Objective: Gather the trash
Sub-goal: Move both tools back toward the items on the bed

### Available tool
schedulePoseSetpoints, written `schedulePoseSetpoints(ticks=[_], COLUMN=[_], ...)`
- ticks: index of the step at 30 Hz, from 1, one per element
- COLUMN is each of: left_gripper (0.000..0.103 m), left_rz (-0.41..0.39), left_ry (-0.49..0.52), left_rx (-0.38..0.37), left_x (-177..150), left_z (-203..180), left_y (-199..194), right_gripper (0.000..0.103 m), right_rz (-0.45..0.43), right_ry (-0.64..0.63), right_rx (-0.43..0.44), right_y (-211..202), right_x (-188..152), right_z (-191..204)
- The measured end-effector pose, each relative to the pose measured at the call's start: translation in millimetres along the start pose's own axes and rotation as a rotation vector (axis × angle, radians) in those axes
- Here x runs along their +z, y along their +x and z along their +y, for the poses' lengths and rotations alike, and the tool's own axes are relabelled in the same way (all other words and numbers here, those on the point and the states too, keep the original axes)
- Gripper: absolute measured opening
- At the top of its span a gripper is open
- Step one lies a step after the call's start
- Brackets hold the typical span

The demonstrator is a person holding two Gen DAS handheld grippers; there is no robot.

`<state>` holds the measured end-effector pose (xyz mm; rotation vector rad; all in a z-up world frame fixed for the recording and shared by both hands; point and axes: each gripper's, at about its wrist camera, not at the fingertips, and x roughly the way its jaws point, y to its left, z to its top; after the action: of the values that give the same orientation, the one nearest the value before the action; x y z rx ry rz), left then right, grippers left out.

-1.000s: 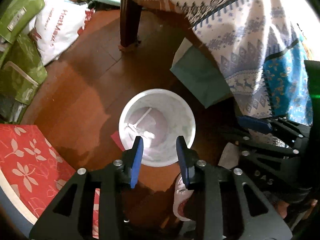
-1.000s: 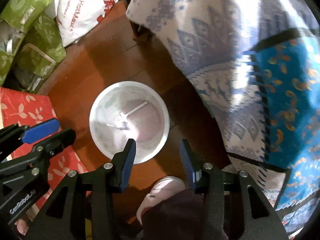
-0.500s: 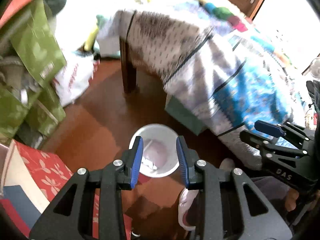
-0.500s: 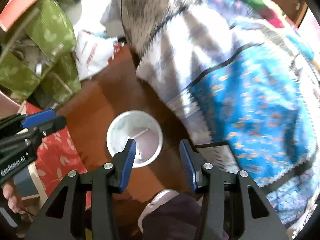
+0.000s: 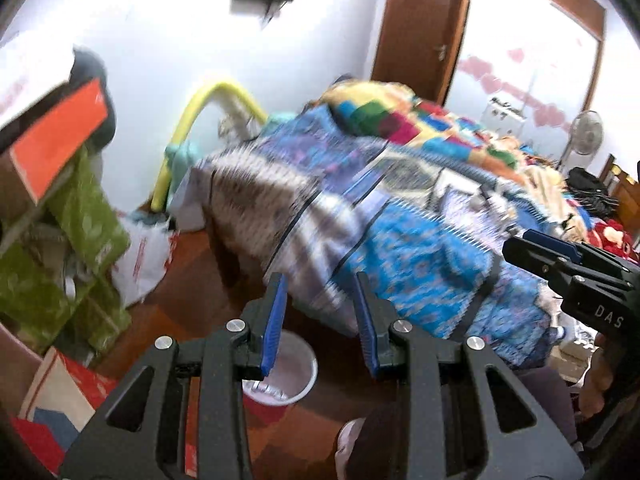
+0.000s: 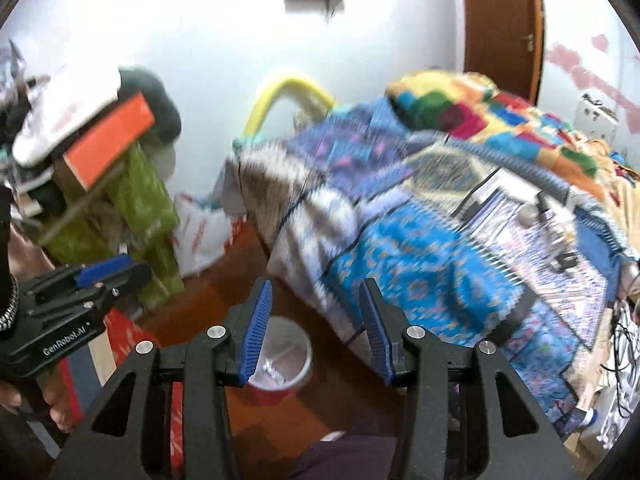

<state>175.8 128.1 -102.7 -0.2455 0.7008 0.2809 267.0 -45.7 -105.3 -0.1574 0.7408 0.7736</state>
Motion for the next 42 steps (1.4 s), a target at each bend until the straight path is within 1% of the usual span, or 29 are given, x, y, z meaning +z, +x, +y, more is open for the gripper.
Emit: schedulePoseSetpoints(ticks=[2, 4, 5, 6, 7, 8, 9, 10, 11, 12, 13, 14, 15, 16, 21, 25, 28, 34, 41, 42], left_gripper=[0.033, 0.035, 0.04, 0.048, 0.052, 0.06, 0.064, 0.066, 0.071, 0.079, 0.084, 0.093, 0.095, 0.095, 0.095, 0.095, 0.095, 0.095, 0.095, 0.095], left_rz=[-0.04, -0.069, -0.084, -0.099, -0.113, -0.13, -0.141, -0.151, -0.157, -0.159, -0.16, -0.166, -0.175, -0.184, -0.192, -0.183, -0.184, -0.114, -0.018, 0.007], left_ry=[0.035, 0.061, 0.072, 0.082, 0.089, 0.098, 0.105, 0.112, 0.121, 0.129, 0.137, 0.149, 0.156, 0.164, 0.204, 0.232, 0.245, 0.242, 0.222, 0.214], left_rx=[-0.011, -0.018, -0.024, -0.033, -0.042, -0.05, -0.055, -0.061, -0.067, -0.073, -0.075, -0.072, -0.07, -0.075, -0.121, -0.161, -0.166, -0.178, -0.177, -0.181], left_x=[8.3, 14.2, 17.2, 20.0, 22.2, 25.4, 27.9, 30.1, 33.0, 35.7, 37.7, 40.3, 41.5, 42.5, 49.6, 58.2, 63.0, 73.8, 76.9, 76.6], left_z=[-18.3, -34.3, -42.4, -50.7, -58.4, -68.6, -75.8, -83.3, -91.4, -99.0, -106.4, -115.1, -120.5, -126.9, -155.0, -175.1, -186.6, -202.0, -214.1, -216.3], left_y=[-13.8, -23.8, -27.9, -32.5, -36.6, -39.8, -41.6, -42.3, -42.9, -42.4, -42.2, -41.6, -41.5, -41.0, -30.9, -18.4, -5.8, 42.5, 110.1, 123.9], right_gripper=[0.042, 0.042, 0.042, 0.042, 0.042, 0.042, 0.042, 0.042, 0.043, 0.047, 0.059, 0.066, 0.078, 0.08, 0.08, 0.08, 0.08, 0.08, 0.08, 0.08], right_rz=[-0.05, -0.099, -0.118, -0.132, -0.156, -0.169, -0.185, -0.195, -0.211, -0.222, -0.232, -0.25, -0.272, -0.29, -0.308, -0.31, -0.309, -0.27, -0.18, -0.166], right_ry=[0.01, 0.022, 0.027, 0.029, 0.035, 0.038, 0.041, 0.04, 0.04, 0.042, 0.045, 0.057, 0.072, 0.085, 0.109, 0.132, 0.158, 0.196, 0.252, 0.262], right_rx=[-0.006, -0.018, -0.026, -0.032, -0.042, -0.05, -0.061, -0.069, -0.087, -0.103, -0.113, -0.127, -0.14, -0.153, -0.218, -0.251, -0.276, -0.317, -0.351, -0.352], right_y=[-21.7, -42.8, -51.4, -59.3, -68.5, -75.7, -83.5, -88.7, -95.6, -101.7, -107.1, -113.3, -119.5, -124.9, -140.3, -144.2, -144.3, -130.3, -96.9, -91.7], right_x=[2.7, 4.4, 4.9, 5.0, 6.0, 6.0, 6.7, 6.7, 7.5, 7.1, 6.5, 6.5, 5.9, 5.4, 6.4, 6.0, 4.5, 3.8, -4.3, -4.9], right_z=[-8.1, -17.5, -21.0, -24.6, -29.8, -33.2, -37.8, -40.0, -45.3, -49.9, -54.4, -60.9, -67.7, -74.1, -100.3, -120.3, -136.0, -169.8, -212.9, -219.1])
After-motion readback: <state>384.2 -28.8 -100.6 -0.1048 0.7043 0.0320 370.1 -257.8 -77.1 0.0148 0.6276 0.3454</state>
